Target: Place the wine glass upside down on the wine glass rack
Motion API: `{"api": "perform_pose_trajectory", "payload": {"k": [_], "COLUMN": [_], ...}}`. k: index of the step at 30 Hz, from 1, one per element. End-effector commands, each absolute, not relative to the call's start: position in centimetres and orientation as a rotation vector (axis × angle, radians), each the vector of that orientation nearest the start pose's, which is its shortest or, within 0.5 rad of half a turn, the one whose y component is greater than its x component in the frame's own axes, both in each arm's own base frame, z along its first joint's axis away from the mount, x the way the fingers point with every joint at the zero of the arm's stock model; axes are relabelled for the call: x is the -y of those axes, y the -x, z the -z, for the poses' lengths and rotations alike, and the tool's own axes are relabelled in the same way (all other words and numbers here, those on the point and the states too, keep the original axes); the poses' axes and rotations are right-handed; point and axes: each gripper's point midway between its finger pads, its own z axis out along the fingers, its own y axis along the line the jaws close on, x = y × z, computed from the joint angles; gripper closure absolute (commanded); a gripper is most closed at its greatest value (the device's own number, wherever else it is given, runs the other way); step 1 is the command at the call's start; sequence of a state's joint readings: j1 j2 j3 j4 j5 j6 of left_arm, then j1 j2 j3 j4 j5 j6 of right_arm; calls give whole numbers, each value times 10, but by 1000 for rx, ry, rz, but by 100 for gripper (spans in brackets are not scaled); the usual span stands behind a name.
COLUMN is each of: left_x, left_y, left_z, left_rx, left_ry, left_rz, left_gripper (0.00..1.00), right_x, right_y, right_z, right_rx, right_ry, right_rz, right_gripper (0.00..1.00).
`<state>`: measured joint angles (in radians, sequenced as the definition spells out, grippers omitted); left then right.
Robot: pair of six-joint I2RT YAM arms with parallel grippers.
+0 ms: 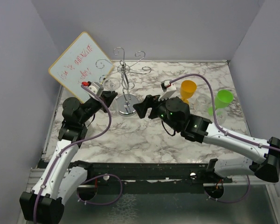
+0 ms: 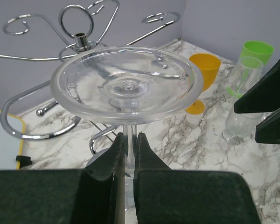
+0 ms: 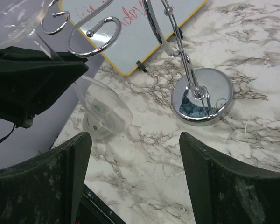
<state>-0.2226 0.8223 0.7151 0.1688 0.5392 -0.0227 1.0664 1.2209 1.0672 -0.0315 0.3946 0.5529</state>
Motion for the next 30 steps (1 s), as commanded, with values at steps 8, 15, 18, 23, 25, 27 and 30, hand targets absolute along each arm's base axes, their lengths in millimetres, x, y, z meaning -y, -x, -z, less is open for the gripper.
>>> {"api": "perform_pose_trajectory", "payload": {"k": [8,15,18,23,25,27,30], "left_x": [147,142,135,126,128,128,122], "left_y": [-313,-333,-343,-354,-355,-356,-361], "left_z": [-323,-322,-327,-313,-312,-312,-311], "left_rx": [-1381,-1414,-1440,-1517,-1518,-1520,-1534], "left_ry": [-473,-395,-332,-286,-288,-281,-241], "left_rz": [528,514,488,438,445,450,425], "left_gripper": [100,100,100,100,100,100,100], "right_x": [-343,-346,-345,-342,-342,-343,-345], "right_y": [-237,-236,-236,-234,-234,-234,-233], "right_z": [-304,-303,-304,-316,-316,-315,-315], "right_rx": [-1804,-1809,-1809,-1770,-1769,-1772,-1777], "right_ry": [183,188,183,157,157,161,167], "right_rz": [-877,-885,-890,-921,-925,-929,-937], "right_gripper": [19,19,19,20,20,20,20]}}
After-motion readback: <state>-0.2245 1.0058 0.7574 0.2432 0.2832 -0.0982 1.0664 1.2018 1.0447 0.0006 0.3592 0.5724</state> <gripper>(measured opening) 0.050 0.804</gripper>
